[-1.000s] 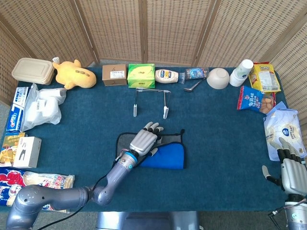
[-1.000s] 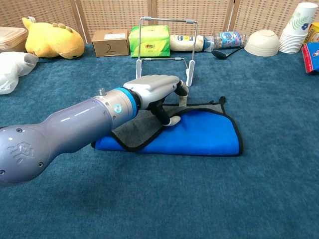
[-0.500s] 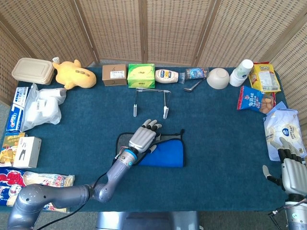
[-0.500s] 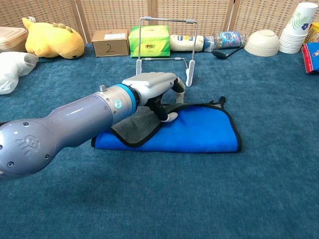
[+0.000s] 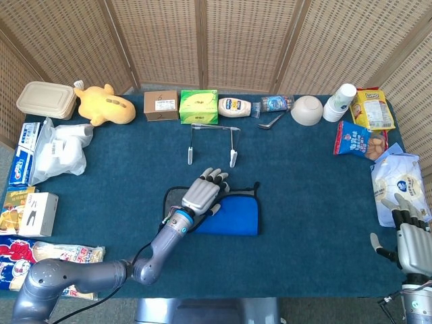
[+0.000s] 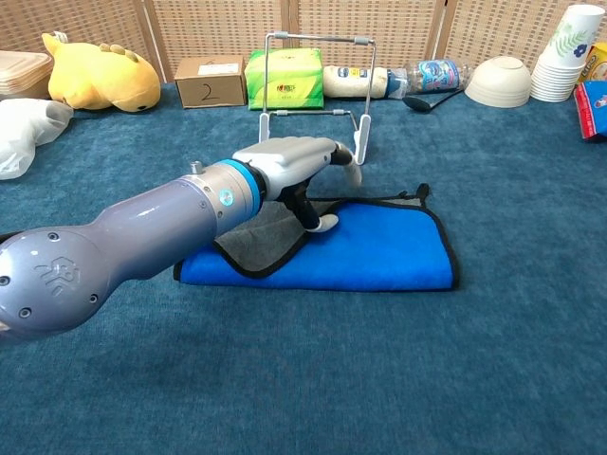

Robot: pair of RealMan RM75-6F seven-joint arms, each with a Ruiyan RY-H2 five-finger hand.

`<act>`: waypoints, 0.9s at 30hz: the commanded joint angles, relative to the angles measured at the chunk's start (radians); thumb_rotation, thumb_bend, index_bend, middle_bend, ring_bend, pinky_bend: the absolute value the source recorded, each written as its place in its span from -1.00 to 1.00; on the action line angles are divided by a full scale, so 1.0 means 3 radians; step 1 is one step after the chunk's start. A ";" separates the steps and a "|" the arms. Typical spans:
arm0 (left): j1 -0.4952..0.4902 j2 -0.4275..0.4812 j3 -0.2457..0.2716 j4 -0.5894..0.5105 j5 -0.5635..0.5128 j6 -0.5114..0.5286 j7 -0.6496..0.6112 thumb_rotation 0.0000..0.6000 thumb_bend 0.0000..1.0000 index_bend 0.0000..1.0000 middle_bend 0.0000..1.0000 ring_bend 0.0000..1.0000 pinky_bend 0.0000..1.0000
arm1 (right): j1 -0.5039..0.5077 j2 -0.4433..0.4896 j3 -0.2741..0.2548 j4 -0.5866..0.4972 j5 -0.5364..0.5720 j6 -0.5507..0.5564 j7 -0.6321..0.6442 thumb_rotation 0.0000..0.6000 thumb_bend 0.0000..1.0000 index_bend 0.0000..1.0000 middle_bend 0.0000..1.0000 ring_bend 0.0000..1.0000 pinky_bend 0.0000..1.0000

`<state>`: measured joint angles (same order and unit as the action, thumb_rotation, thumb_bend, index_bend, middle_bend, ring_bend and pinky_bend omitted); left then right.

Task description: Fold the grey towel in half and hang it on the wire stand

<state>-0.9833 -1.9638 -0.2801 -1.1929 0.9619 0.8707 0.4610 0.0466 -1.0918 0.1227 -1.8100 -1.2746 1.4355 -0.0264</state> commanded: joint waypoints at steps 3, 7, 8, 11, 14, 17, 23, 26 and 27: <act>0.0014 0.0024 -0.0003 -0.0039 0.0018 0.0052 0.0002 1.00 -0.08 -0.88 -0.97 -1.00 -1.00 | -0.0001 0.0002 0.0002 -0.0004 -0.0007 0.0005 -0.0002 1.00 -0.30 -0.68 -0.89 -1.00 -1.00; 0.0026 0.0050 -0.0014 -0.0077 0.0037 0.0085 -0.0024 1.00 -0.08 -0.88 -0.97 -1.00 -1.00 | -0.0002 0.0005 0.0002 -0.0017 -0.0016 0.0014 -0.0012 1.00 -0.30 -0.68 -0.89 -1.00 -1.00; 0.0032 0.0053 -0.0017 -0.0086 0.0047 0.0098 -0.0038 1.00 -0.08 -0.88 -0.96 -1.00 -1.00 | -0.0003 0.0005 0.0002 -0.0020 -0.0017 0.0015 -0.0015 1.00 -0.30 -0.68 -0.89 -1.00 -1.00; 0.0067 0.0080 -0.0024 -0.0135 0.0095 0.0149 -0.0120 1.00 -0.08 -0.88 -0.95 -1.00 -1.00 | -0.0003 0.0009 0.0004 -0.0034 -0.0020 0.0022 -0.0029 1.00 -0.30 -0.68 -0.89 -1.00 -1.00; 0.0203 0.0229 -0.0039 -0.0384 0.0142 0.0238 -0.0330 1.00 -0.08 -0.87 -0.94 -1.00 -1.00 | 0.0010 0.0012 0.0010 -0.0068 -0.0038 0.0026 -0.0066 1.00 -0.30 -0.68 -0.89 -1.00 -1.00; 0.0318 0.0421 -0.0005 -0.0663 0.0201 0.0242 -0.0504 1.00 -0.09 -0.84 -0.93 -1.00 -1.00 | 0.0025 0.0007 0.0014 -0.0092 -0.0036 0.0015 -0.0102 1.00 -0.30 -0.68 -0.89 -1.00 -1.00; 0.0552 0.0939 0.0218 -0.1251 0.0417 0.0202 -0.0737 1.00 -0.16 -0.69 -0.90 -1.00 -1.00 | 0.0076 -0.0023 0.0027 -0.0129 -0.0039 -0.0024 -0.0181 1.00 -0.30 -0.68 -0.89 -1.00 -1.00; 0.0654 0.1167 0.0361 -0.1452 0.0545 0.0232 -0.0753 1.00 -0.19 -0.65 -0.89 -1.00 -1.00 | 0.0107 -0.0048 0.0033 -0.0142 -0.0036 -0.0050 -0.0226 1.00 -0.30 -0.68 -0.89 -1.00 -1.00; 0.0696 0.1242 0.0416 -0.1515 0.0595 0.0259 -0.0753 1.00 -0.19 -0.64 -0.89 -1.00 -1.00 | 0.0121 -0.0060 0.0035 -0.0148 -0.0033 -0.0062 -0.0243 1.00 -0.30 -0.68 -0.89 -1.00 -1.00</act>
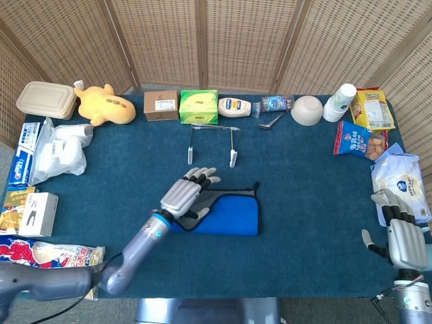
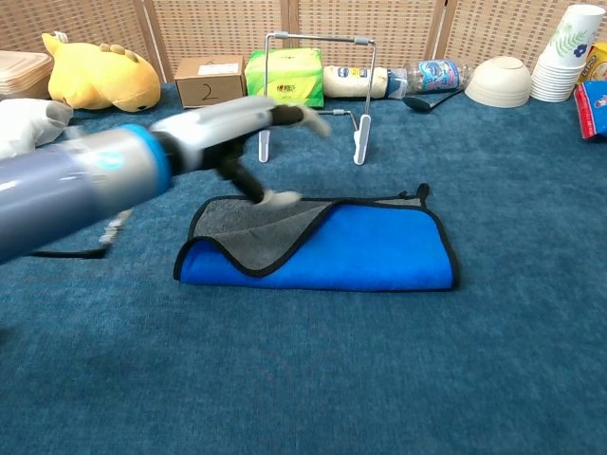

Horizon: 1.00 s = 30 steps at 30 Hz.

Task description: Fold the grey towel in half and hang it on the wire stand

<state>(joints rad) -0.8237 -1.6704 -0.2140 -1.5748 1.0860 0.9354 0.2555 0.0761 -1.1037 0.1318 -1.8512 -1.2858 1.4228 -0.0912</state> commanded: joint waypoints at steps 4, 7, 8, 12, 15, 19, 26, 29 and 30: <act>0.0298 0.0428 0.0369 -0.0338 0.0384 0.0168 -0.0078 1.00 -0.19 -0.59 -0.87 -1.00 -1.00 | 0.0058 -0.0058 0.0008 -0.0022 0.0010 -0.0051 -0.0076 1.00 -0.30 -0.68 -0.89 -1.00 -1.00; 0.0388 0.0497 0.0500 -0.0332 0.0570 0.0270 -0.0075 1.00 -0.19 -0.58 -0.86 -1.00 -1.00 | 0.0078 -0.0077 0.0011 -0.0027 0.0023 -0.0066 -0.0110 1.00 -0.30 -0.67 -0.89 -1.00 -1.00; 0.0412 0.0514 0.0540 -0.0319 0.0620 0.0293 -0.0066 1.00 -0.19 -0.57 -0.86 -1.00 -1.00 | 0.0084 -0.0082 0.0011 -0.0030 0.0026 -0.0072 -0.0117 1.00 -0.30 -0.68 -0.89 -1.00 -1.00; 0.0496 0.0524 0.0624 -0.0265 0.0775 0.0402 -0.0078 1.00 -0.20 -0.54 -0.85 -1.00 -1.00 | 0.0106 -0.0096 0.0016 -0.0035 0.0034 -0.0088 -0.0142 1.00 -0.30 -0.67 -0.89 -1.00 -1.00; 0.0541 0.0512 0.0675 -0.0230 0.0834 0.0419 -0.0118 1.00 -0.20 -0.52 -0.85 -1.00 -1.00 | 0.0119 -0.0106 0.0017 -0.0035 0.0039 -0.0096 -0.0154 1.00 -0.30 -0.67 -0.89 -1.00 -1.00; 0.0569 0.0453 0.0713 -0.0154 0.0867 0.0389 -0.0122 1.00 -0.20 -0.52 -0.85 -1.00 -1.00 | 0.0124 -0.0106 0.0020 -0.0031 0.0056 -0.0095 -0.0156 1.00 -0.30 -0.68 -0.89 -1.00 -1.00; 0.0583 0.0253 0.0688 0.0005 0.0876 0.0379 -0.0018 1.00 -0.19 -0.50 -0.84 -1.00 -1.00 | 0.0111 -0.0082 0.0018 -0.0026 0.0068 -0.0077 -0.0125 1.00 -0.30 -0.68 -0.89 -1.00 -1.00; 0.0580 0.0143 0.0643 0.0078 0.0878 0.0402 0.0013 1.00 -0.20 -0.48 -0.82 -1.00 -1.00 | 0.0097 -0.0073 0.0013 -0.0021 0.0071 -0.0062 -0.0107 1.00 -0.30 -0.68 -0.89 -1.00 -1.00; 0.0582 0.0098 0.0625 0.0114 0.0876 0.0413 0.0024 1.00 -0.20 -0.47 -0.81 -1.00 -1.00 | 0.0091 -0.0068 0.0010 -0.0019 0.0070 -0.0055 -0.0098 1.00 -0.30 -0.68 -0.89 -1.00 -1.00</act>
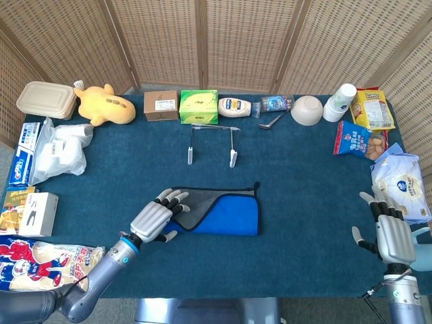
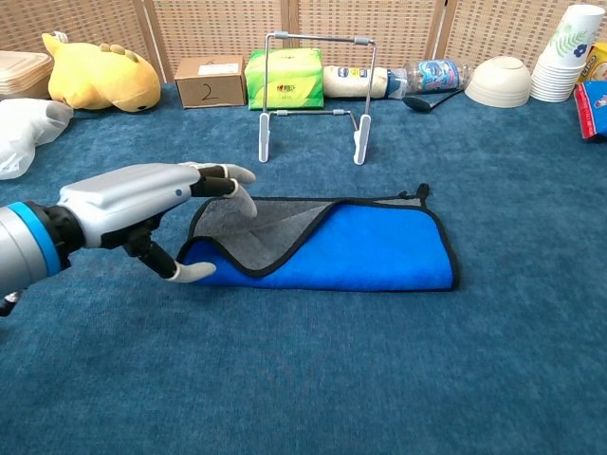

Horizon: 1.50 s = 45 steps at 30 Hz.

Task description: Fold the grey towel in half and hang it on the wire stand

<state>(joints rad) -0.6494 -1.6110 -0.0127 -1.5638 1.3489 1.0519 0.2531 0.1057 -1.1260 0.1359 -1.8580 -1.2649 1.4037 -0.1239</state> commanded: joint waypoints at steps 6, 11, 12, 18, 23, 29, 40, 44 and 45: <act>0.0005 -0.0203 -0.0097 0.0172 -0.0008 0.0043 0.0080 1.00 -0.19 -0.42 -0.77 -1.00 -1.00 | -0.0034 0.0027 -0.0010 0.0011 -0.0004 0.0041 0.0045 1.00 -0.30 -0.67 -0.89 -1.00 -1.00; -0.0011 -0.0282 -0.0128 0.0263 -0.0026 -0.0001 0.0101 1.00 -0.19 -0.35 -0.75 -1.00 -1.00 | -0.0064 0.0042 -0.0020 0.0018 -0.0010 0.0074 0.0075 1.00 -0.30 -0.68 -0.89 -1.00 -1.00; -0.0013 -0.0294 -0.0131 0.0276 -0.0025 -0.0005 0.0102 1.00 -0.19 -0.33 -0.74 -1.00 -1.00 | -0.0067 0.0043 -0.0022 0.0018 -0.0011 0.0078 0.0077 1.00 -0.30 -0.68 -0.89 -1.00 -1.00; -0.0011 -0.0304 -0.0150 0.0304 -0.0022 -0.0023 0.0080 1.00 -0.19 -0.28 -0.73 -1.00 -1.00 | -0.0081 0.0053 -0.0027 0.0013 -0.0020 0.0095 0.0084 1.00 -0.30 -0.67 -0.89 -1.00 -1.00; 0.0017 -0.0240 -0.0161 0.0248 0.0016 0.0007 -0.0031 1.00 -0.19 -0.30 -0.73 -1.00 -1.00 | -0.0084 0.0059 -0.0026 0.0005 -0.0028 0.0104 0.0079 1.00 -0.30 -0.67 -0.89 -1.00 -1.00; 0.0038 -0.0131 -0.0131 0.0161 0.0070 0.0004 -0.0097 1.00 -0.19 -0.33 -0.74 -1.00 -1.00 | -0.0082 0.0060 -0.0024 -0.0005 -0.0031 0.0108 0.0063 1.00 -0.30 -0.68 -0.89 -1.00 -1.00; 0.0054 -0.0028 -0.0060 0.0078 0.0090 -0.0076 -0.0083 1.00 -0.19 -0.35 -0.77 -1.00 -1.00 | -0.0062 0.0040 -0.0014 -0.0016 -0.0028 0.0100 0.0024 1.00 -0.30 -0.67 -0.89 -1.00 -1.00; 0.0048 -0.0081 -0.0064 0.0166 0.0094 -0.0075 0.0010 1.00 -0.19 -0.37 -0.77 -1.00 -1.00 | -0.0074 0.0043 -0.0016 -0.0004 -0.0015 0.0107 0.0037 1.00 -0.30 -0.68 -0.89 -1.00 -1.00; 0.0043 -0.0113 -0.0076 0.0200 0.0098 -0.0066 0.0038 1.00 -0.19 -0.37 -0.77 -1.00 -1.00 | -0.0077 0.0043 -0.0016 -0.0002 -0.0014 0.0110 0.0043 1.00 -0.30 -0.68 -0.89 -1.00 -1.00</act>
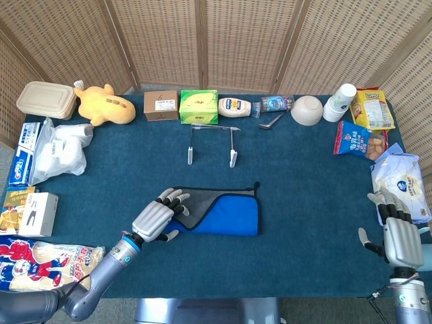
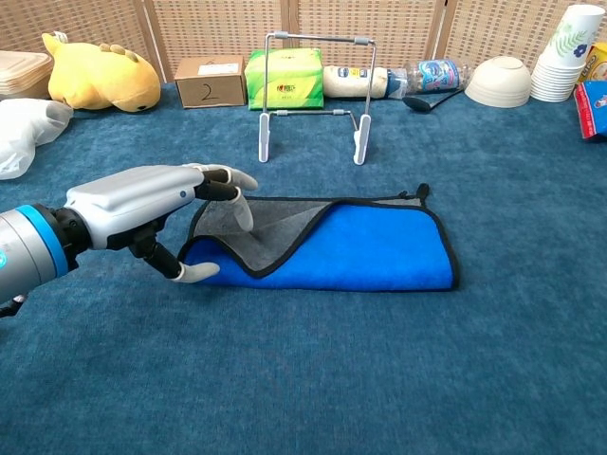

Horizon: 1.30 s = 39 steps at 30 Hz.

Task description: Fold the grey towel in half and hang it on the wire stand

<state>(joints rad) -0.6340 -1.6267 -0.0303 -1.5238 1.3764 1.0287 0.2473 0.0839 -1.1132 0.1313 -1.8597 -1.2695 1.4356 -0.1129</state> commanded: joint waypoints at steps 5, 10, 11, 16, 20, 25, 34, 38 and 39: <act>-0.0017 -0.0156 -0.0061 0.0157 0.0021 0.0060 0.0121 1.00 -0.19 -0.38 -0.76 -1.00 -1.00 | -0.0014 0.0006 -0.0002 0.0009 0.0003 0.0014 0.0018 1.00 -0.30 -0.68 -0.89 -1.00 -1.00; -0.0049 -0.0267 -0.0123 0.0242 -0.0010 0.0029 0.0078 1.00 -0.19 -0.29 -0.72 -1.00 -1.00 | -0.0026 0.0012 0.0000 0.0017 0.0005 0.0026 0.0036 1.00 -0.30 -0.67 -0.89 -1.00 -1.00; -0.0053 -0.0278 -0.0127 0.0252 -0.0014 0.0019 0.0064 1.00 -0.19 -0.27 -0.71 -1.00 -1.00 | -0.0027 0.0011 -0.0001 0.0019 0.0004 0.0027 0.0037 1.00 -0.30 -0.67 -0.89 -1.00 -1.00; -0.0083 -0.0317 -0.0142 0.0298 -0.0030 -0.0039 0.0039 1.00 -0.19 -0.08 -0.65 -1.00 -1.00 | -0.0036 0.0013 0.0002 0.0026 0.0009 0.0037 0.0050 1.00 -0.30 -0.67 -0.89 -1.00 -1.00; -0.0093 -0.0361 -0.0163 0.0362 -0.0041 -0.0039 0.0040 1.00 -0.17 0.07 -0.59 -1.00 -1.00 | -0.0048 0.0018 0.0001 0.0031 0.0004 0.0052 0.0062 1.00 -0.30 -0.67 -0.89 -1.00 -1.00; -0.0115 -0.0417 -0.0240 0.0447 -0.0031 0.0013 0.0003 1.00 -0.10 0.23 -0.52 -1.00 -1.00 | -0.0061 0.0024 0.0002 0.0030 -0.0003 0.0071 0.0069 1.00 -0.30 -0.67 -0.89 -1.00 -1.00; -0.0142 -0.0488 -0.0347 0.0588 -0.0100 0.0009 -0.0130 1.00 -0.08 0.36 -0.44 -0.97 -1.00 | -0.0080 0.0028 0.0004 0.0030 -0.0011 0.0097 0.0078 1.00 -0.30 -0.67 -0.89 -1.00 -1.00; -0.0156 -0.0512 -0.0385 0.0644 -0.0126 0.0012 -0.0159 1.00 -0.08 0.36 -0.43 -0.96 -1.00 | -0.0085 0.0032 0.0006 0.0030 -0.0014 0.0104 0.0078 1.00 -0.30 -0.67 -0.89 -1.00 -1.00; -0.0155 -0.0517 -0.0398 0.0653 -0.0135 0.0019 -0.0170 1.00 -0.08 0.36 -0.43 -0.96 -1.00 | -0.0086 0.0033 0.0007 0.0030 -0.0015 0.0107 0.0078 1.00 -0.31 -0.67 -0.89 -1.00 -1.00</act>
<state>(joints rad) -0.6800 -1.7804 -0.1481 -1.3290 1.3373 1.0334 0.1975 0.0581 -1.1033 0.1335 -1.8508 -1.2742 1.4677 -0.0894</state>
